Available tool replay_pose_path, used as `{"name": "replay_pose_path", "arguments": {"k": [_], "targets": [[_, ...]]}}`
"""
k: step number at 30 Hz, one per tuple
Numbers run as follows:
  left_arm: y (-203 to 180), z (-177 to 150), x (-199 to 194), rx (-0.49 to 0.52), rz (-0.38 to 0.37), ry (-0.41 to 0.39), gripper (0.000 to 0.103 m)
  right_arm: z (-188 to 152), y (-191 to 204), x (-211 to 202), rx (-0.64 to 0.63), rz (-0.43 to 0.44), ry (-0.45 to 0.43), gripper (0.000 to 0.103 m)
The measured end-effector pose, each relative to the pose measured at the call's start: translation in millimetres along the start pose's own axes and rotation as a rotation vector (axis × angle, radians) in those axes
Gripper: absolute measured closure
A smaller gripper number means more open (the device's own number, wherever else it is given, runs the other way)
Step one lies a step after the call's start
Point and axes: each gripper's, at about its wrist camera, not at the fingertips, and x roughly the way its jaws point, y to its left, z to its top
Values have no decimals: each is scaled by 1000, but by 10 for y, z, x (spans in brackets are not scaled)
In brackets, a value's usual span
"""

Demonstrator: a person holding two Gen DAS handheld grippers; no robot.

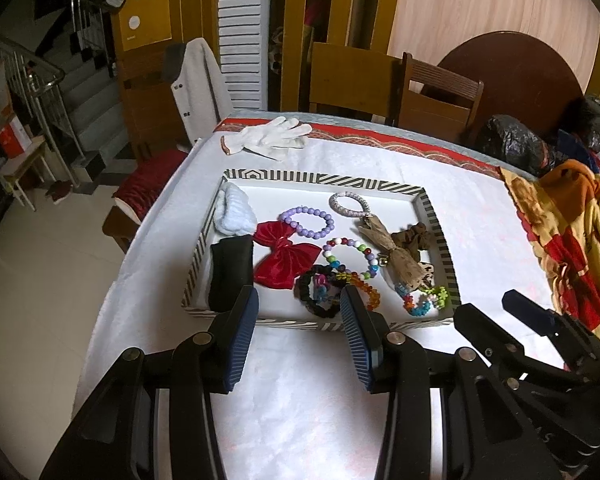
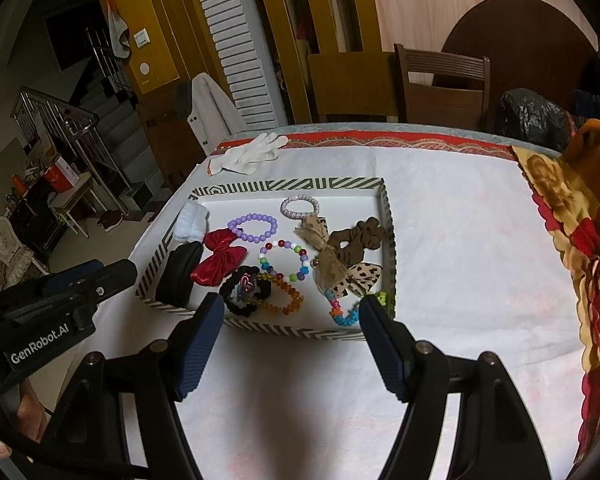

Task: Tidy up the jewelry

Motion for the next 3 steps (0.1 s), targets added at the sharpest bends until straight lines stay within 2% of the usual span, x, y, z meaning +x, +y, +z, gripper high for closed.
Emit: {"name": "replay_pose_path", "arguments": {"k": [3], "targets": [[-8, 9, 1, 8, 11, 0, 48, 0, -1, 0, -1, -1, 0, 30]]}}
